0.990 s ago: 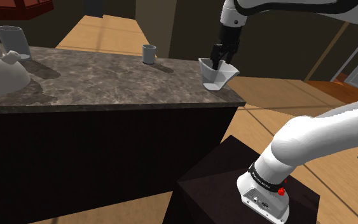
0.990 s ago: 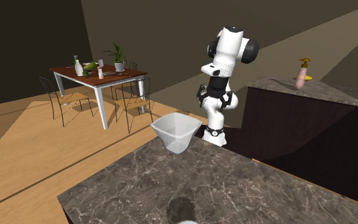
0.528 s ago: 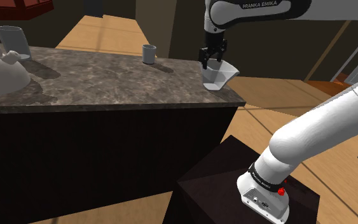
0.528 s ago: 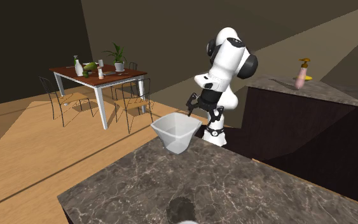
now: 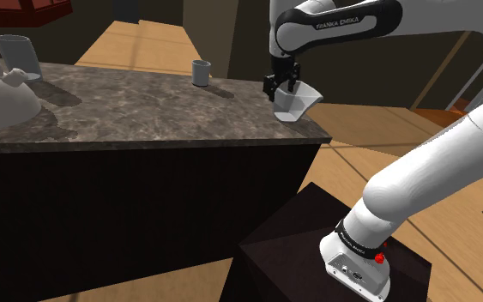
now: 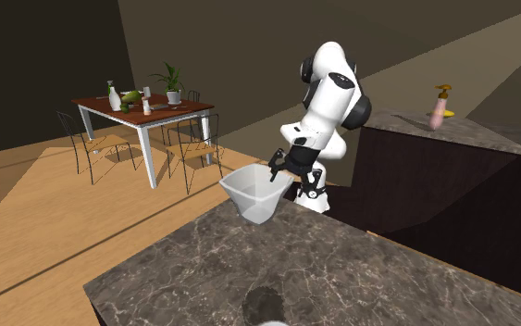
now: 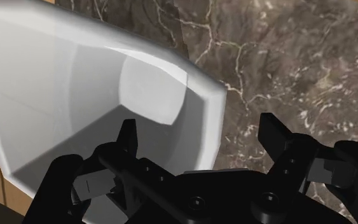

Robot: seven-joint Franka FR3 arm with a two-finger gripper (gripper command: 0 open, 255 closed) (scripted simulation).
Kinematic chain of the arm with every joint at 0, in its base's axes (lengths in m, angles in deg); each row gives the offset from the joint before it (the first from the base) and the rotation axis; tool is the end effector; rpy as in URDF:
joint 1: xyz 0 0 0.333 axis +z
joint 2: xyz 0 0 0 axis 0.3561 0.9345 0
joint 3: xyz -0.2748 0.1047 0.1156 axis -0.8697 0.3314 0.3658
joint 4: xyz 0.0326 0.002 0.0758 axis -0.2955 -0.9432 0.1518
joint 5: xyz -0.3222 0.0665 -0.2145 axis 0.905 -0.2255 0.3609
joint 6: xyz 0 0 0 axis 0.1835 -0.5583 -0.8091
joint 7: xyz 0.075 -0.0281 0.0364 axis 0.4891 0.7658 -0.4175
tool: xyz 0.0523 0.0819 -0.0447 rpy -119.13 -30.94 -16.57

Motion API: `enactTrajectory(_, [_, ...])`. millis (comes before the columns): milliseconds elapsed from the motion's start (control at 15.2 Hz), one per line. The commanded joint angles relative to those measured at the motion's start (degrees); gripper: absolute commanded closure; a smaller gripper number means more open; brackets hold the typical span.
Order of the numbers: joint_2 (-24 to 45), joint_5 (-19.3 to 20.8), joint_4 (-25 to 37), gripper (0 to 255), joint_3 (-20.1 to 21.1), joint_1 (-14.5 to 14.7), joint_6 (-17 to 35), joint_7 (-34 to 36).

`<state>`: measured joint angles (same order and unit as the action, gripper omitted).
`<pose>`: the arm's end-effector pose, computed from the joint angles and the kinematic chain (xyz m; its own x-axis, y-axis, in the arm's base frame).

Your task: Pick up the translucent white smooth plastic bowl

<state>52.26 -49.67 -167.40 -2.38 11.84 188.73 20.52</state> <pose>0.4653 -0.0394 0.5133 0.9863 -0.1636 0.0200 -0.1598 -0.9192 0.3598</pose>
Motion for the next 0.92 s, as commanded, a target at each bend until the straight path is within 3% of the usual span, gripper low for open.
enactTrajectory(0, [0.01, 0.06, -0.54, 0, 0.01, 0.00, 0.54, 0.22])
enactTrajectory(66, [0.02, 0.06, -0.54, 0, 0.01, 0.00, 0.54, 0.22])
enactTrajectory(132, [-0.02, 0.06, -0.52, 255, -0.03, -0.02, 0.51, 0.16])
enactTrajectory(858, [-0.18, -0.11, 0.78, 255, 0.02, 0.03, -0.89, -0.28])
